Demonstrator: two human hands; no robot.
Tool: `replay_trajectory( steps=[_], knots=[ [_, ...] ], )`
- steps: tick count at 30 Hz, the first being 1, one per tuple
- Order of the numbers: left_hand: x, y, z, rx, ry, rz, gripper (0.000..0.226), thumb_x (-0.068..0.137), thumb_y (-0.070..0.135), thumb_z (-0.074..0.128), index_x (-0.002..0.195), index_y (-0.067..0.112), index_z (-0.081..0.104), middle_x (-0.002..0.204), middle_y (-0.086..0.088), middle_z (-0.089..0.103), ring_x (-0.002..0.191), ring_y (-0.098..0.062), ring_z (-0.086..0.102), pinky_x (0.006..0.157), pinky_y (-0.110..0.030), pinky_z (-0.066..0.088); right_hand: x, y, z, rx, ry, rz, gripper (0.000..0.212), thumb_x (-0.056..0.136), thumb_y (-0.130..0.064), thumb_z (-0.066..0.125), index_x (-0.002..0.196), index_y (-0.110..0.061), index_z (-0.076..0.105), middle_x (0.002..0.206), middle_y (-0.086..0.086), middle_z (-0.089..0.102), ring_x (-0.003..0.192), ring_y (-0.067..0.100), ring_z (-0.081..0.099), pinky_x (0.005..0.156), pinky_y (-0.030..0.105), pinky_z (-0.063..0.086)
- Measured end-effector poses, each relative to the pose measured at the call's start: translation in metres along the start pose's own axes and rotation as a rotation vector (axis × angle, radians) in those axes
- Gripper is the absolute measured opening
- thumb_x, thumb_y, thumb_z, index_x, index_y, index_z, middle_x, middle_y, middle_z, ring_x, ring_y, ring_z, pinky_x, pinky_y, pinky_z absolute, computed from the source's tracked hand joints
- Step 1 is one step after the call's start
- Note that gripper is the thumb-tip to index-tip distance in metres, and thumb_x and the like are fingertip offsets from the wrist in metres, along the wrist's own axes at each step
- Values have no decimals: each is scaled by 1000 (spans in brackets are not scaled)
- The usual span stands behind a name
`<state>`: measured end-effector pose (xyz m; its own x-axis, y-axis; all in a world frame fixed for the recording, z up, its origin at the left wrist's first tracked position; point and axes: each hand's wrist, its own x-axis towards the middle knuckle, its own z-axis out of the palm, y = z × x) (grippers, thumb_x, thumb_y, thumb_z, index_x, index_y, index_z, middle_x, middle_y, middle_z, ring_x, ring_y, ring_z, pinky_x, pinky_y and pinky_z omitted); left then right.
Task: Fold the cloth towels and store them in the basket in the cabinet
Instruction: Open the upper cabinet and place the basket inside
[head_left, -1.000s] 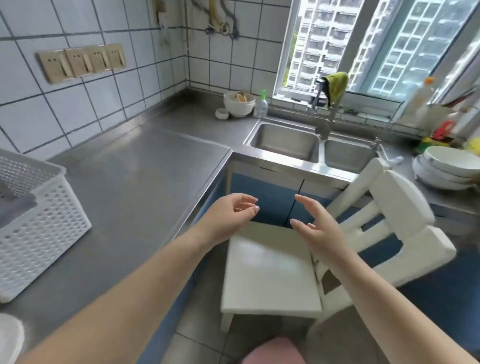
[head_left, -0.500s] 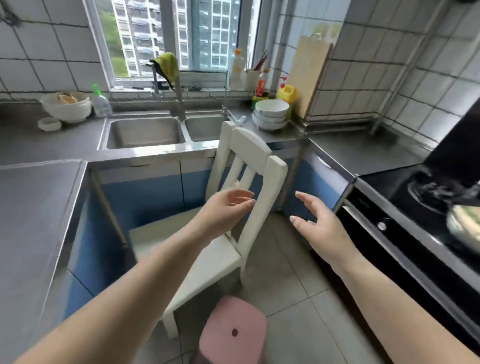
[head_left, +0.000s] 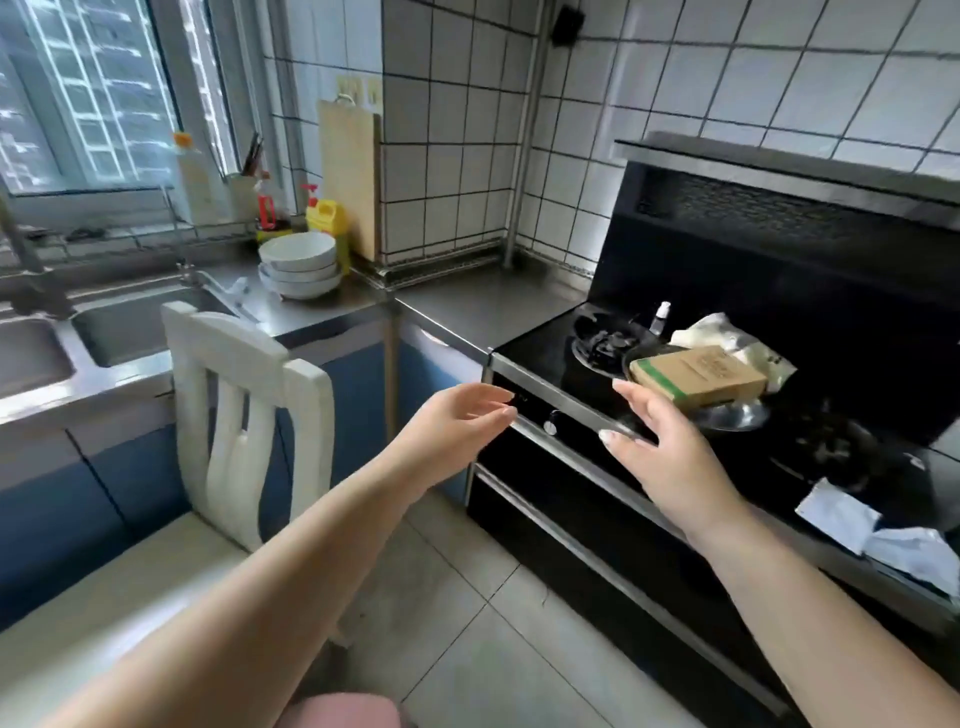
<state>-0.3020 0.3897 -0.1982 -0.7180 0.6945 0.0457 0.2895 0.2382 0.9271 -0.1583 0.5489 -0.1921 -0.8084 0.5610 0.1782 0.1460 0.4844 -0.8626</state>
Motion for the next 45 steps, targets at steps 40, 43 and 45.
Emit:
replay_trajectory(
  steps=[40, 43, 45],
  knots=[
    [540, 369, 206, 89, -116, 785, 24, 91, 36, 57, 114, 31, 61, 101, 18, 63, 86, -4, 60, 66, -11, 45, 404, -32, -429, -691, 582, -341, 51, 91, -25, 57, 138, -32, 39, 132, -21, 33, 121, -3, 30, 108, 22, 25],
    [548, 417, 216, -9, -2, 926, 29, 92, 29, 57, 120, 24, 59, 92, 16, 64, 89, -12, 63, 73, -21, 48, 415, -51, -470, -823, 678, -435, 52, 91, -22, 57, 139, -25, 41, 141, -16, 35, 127, 0, 33, 109, 20, 23],
    [552, 447, 224, -9, 143, 1090, 33, 92, 23, 55, 125, 21, 56, 103, 10, 65, 99, -11, 60, 85, -25, 47, 424, -63, -495, -950, 740, -480, 54, 90, -19, 58, 142, -18, 39, 150, -7, 32, 137, 6, 28, 107, 13, 16]
  ],
)
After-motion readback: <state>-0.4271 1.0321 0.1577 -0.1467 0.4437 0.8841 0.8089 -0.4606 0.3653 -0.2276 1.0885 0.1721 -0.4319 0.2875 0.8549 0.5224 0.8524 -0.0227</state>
